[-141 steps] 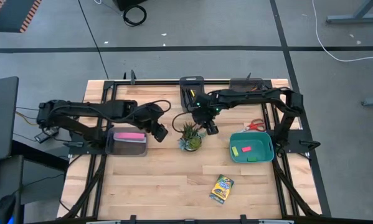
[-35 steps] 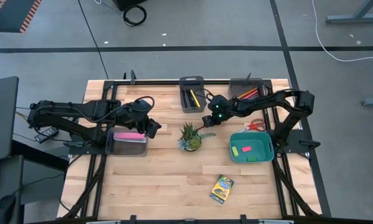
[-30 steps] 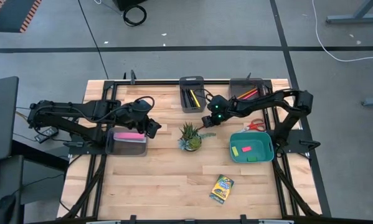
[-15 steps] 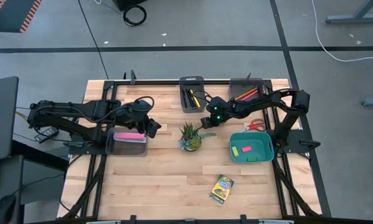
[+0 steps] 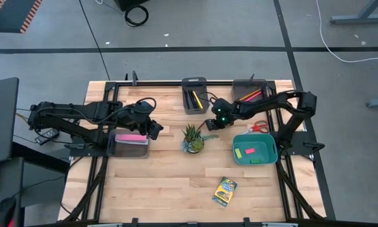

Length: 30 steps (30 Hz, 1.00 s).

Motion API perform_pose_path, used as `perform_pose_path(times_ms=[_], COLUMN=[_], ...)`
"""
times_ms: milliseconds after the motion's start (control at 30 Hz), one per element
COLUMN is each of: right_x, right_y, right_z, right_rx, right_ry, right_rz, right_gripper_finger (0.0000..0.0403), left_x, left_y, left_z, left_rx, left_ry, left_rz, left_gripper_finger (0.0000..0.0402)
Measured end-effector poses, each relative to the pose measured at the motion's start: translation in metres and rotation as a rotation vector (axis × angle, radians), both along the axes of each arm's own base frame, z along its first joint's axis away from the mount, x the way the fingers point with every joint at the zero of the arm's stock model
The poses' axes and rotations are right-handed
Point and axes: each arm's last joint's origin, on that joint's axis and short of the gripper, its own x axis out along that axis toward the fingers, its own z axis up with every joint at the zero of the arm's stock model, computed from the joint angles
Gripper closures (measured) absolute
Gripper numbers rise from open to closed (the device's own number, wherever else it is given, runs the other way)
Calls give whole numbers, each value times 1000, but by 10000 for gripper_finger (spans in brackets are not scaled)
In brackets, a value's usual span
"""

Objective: Sort crayons/erasers/pens/pencils in bins
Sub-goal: Put the brown pencil into the right black bin

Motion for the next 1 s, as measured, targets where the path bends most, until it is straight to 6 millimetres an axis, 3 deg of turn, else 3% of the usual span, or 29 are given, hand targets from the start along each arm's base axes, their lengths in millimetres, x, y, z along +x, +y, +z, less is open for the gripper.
perform_pose_path(times_ms=[300,567,1000], right_x=[-7,11,17], right_y=[-2,1,-1], right_z=[38,10,12], right_rx=[-191,-106,-180], right_ry=[-86,-112,-108], right_rz=[-29,-36,-176], right_gripper_finger=[377,377,377], left_x=[0,0,0], left_y=[0,0,0], left_z=[0,0,0], left_rx=[13,25,7], left_ry=[1,3,0], left_rz=[-3,-9,6], left_gripper_finger=[330,334,336])
